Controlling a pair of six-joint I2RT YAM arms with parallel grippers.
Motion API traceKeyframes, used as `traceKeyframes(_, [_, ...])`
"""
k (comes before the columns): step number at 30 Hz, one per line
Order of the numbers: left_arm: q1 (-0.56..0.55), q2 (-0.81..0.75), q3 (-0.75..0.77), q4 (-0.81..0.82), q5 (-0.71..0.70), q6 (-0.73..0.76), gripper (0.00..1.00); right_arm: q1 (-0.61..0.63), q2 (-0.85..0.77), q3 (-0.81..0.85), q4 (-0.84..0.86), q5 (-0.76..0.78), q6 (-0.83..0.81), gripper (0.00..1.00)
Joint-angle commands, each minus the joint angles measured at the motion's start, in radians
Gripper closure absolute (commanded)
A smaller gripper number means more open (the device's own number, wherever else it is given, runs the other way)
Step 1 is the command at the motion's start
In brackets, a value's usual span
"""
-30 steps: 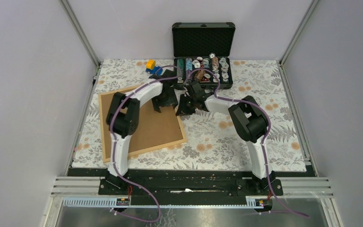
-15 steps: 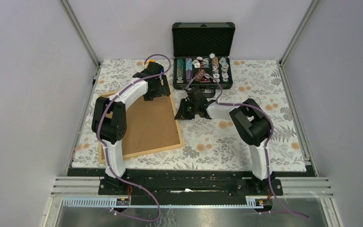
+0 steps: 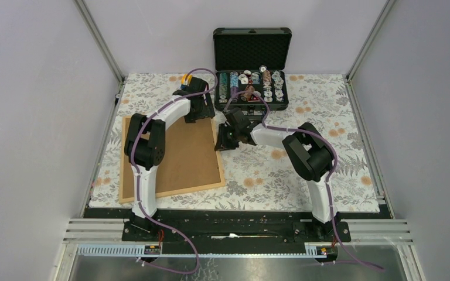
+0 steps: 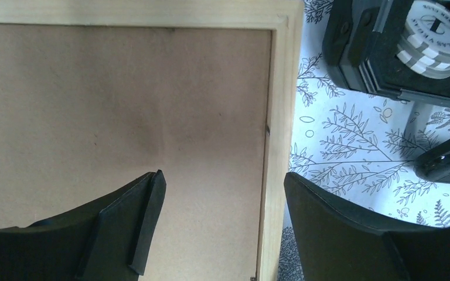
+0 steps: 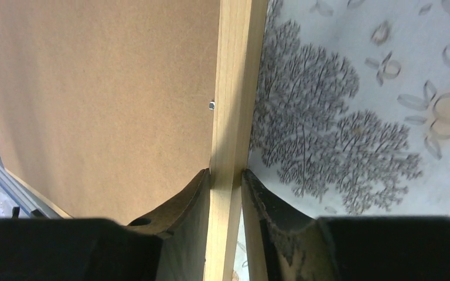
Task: Put the photo into the frame
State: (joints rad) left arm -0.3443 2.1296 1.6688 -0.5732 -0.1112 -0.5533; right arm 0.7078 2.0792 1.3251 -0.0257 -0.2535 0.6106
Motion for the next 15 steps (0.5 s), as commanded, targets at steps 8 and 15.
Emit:
traceKeyframes(8, [0.002, 0.067, 0.075, 0.015, -0.093, 0.005, 0.19, -0.042, 0.150, 0.136, -0.136, 0.053, -0.112, 0.82])
traceKeyframes(15, [0.014, 0.076, 0.099, 0.017, -0.148, -0.048, 0.19, -0.042, 0.130, 0.090, -0.116, 0.048, -0.110, 0.95])
